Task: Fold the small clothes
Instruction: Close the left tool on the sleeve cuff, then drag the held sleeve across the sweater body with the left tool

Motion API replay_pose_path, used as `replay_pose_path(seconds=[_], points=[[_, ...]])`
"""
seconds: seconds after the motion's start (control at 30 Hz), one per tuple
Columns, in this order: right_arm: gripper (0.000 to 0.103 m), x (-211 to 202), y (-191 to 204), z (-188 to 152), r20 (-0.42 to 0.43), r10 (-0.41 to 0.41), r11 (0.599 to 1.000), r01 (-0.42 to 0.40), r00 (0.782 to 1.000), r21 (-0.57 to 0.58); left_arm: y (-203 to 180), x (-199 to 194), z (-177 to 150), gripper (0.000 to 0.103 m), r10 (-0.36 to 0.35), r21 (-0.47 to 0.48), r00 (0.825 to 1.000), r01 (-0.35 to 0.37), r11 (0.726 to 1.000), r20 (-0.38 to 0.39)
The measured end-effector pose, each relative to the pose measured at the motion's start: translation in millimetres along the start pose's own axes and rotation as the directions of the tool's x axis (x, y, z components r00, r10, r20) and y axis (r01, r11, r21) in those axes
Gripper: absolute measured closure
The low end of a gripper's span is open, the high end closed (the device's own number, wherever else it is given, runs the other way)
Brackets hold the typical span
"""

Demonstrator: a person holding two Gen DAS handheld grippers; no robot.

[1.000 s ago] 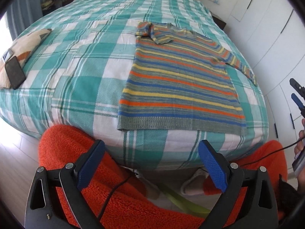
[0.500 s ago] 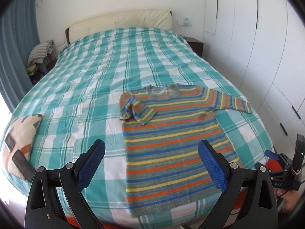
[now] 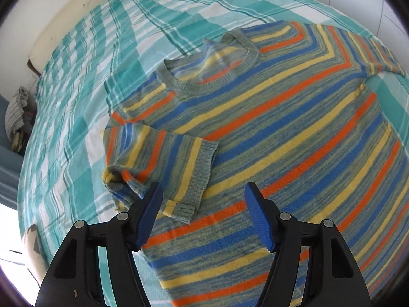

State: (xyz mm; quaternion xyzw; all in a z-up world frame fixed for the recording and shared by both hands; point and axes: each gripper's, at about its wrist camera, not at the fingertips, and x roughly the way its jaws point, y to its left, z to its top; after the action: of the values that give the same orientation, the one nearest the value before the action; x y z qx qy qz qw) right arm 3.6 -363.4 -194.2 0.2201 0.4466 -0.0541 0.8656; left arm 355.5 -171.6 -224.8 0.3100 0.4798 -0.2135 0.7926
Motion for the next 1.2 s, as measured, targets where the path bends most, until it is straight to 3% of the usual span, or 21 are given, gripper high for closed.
replay_pose_path(seconds=[0.07,0.13,0.17,0.2,0.23,0.3,0.37,0.4,0.47,0.53,0.63,0.73,0.87,0.93,1.03,1.1,1.13,1.17,1.2], points=[[0.008,5,0,2,-0.005,0.011,1.0,-0.01,1.0,0.004,9,22,2,0.035,-0.003,-0.057,0.999,0.0,0.998,-0.045],[0.008,10,1,2,-0.019,0.022,1.0,-0.022,1.0,0.0,17,39,1,0.04,-0.06,-0.117,0.995,0.05,0.992,-0.085],[0.008,11,2,1,-0.027,0.025,1.0,-0.025,0.999,-0.003,20,42,-1,0.05,-0.096,-0.145,0.991,0.082,0.986,-0.091],[0.008,13,3,0,-0.035,0.024,1.0,-0.025,0.999,-0.008,21,42,-1,0.083,-0.107,-0.158,0.99,0.092,0.983,-0.092],[0.008,15,3,-1,-0.041,0.023,1.0,-0.024,0.999,-0.011,22,39,2,0.098,-0.085,-0.153,0.991,0.069,0.986,-0.103],[0.008,17,4,-1,-0.044,0.024,1.0,-0.024,0.999,-0.013,42,20,6,0.099,-0.132,-0.221,0.99,0.118,0.968,-0.051],[0.008,16,4,0,-0.036,0.024,1.0,-0.024,0.999,-0.013,88,-8,5,0.099,-0.16,-0.373,0.986,0.166,0.913,0.047],[0.008,15,4,0,-0.031,0.024,1.0,-0.025,0.999,-0.015,118,-21,-1,0.099,-0.174,-0.467,0.98,0.2,0.861,0.1],[0.008,14,5,0,-0.023,0.026,1.0,-0.027,0.999,-0.017,181,-37,-24,0.099,-0.149,-0.644,0.973,0.227,0.731,0.174],[0.008,15,5,0,-0.024,0.027,0.999,-0.028,0.999,-0.02,232,-42,-58,0.099,-0.078,-0.766,0.984,0.173,0.619,0.159],[0.008,20,10,-1,-0.036,0.029,0.999,-0.03,0.999,-0.032,273,-33,-109,0.1,0.016,-0.849,0.999,0.023,0.528,0.037],[0.008,25,16,-2,-0.05,0.034,0.998,-0.037,0.998,-0.053,285,-11,-147,0.1,0.071,-0.872,0.995,-0.092,0.481,-0.067],[0.008,27,21,-4,-0.057,0.031,0.997,-0.035,0.998,-0.075,294,0,-190,0.1,0.053,-0.909,0.995,-0.1,0.406,-0.085],[0.008,29,21,-4,-0.063,0.026,0.997,-0.031,0.998,-0.075,296,5,-203,0.1,0.037,-0.912,0.995,-0.097,0.398,-0.089],[0.008,33,19,-4,-0.075,0.023,0.997,-0.029,0.997,-0.069,294,11,-203,0.1,0.037,-0.898,0.994,-0.105,0.428,-0.099],[0.008,35,19,-4,-0.081,0.023,0.997,-0.029,0.996,-0.068,292,21,-203,0.1,-0.002,-0.893,0.994,-0.094,0.439,-0.105],[0.008,36,19,-4,-0.085,0.024,0.997,-0.03,0.996,-0.068,293,26,-206,0.099,-0.036,-0.899,0.994,-0.079,0.431,-0.105],[0.008,38,19,-3,-0.089,0.026,0.997,-0.032,0.996,-0.068,293,28,-211,0.093,-0.067,-0.912,0.993,-0.058,0.405,-0.092],[0.008,38,19,-3,-0.09,0.029,0.997,-0.035,0.995,-0.067,296,27,-219,0.088,-0.09,-0.933,0.994,-0.019,0.36,-0.055]])
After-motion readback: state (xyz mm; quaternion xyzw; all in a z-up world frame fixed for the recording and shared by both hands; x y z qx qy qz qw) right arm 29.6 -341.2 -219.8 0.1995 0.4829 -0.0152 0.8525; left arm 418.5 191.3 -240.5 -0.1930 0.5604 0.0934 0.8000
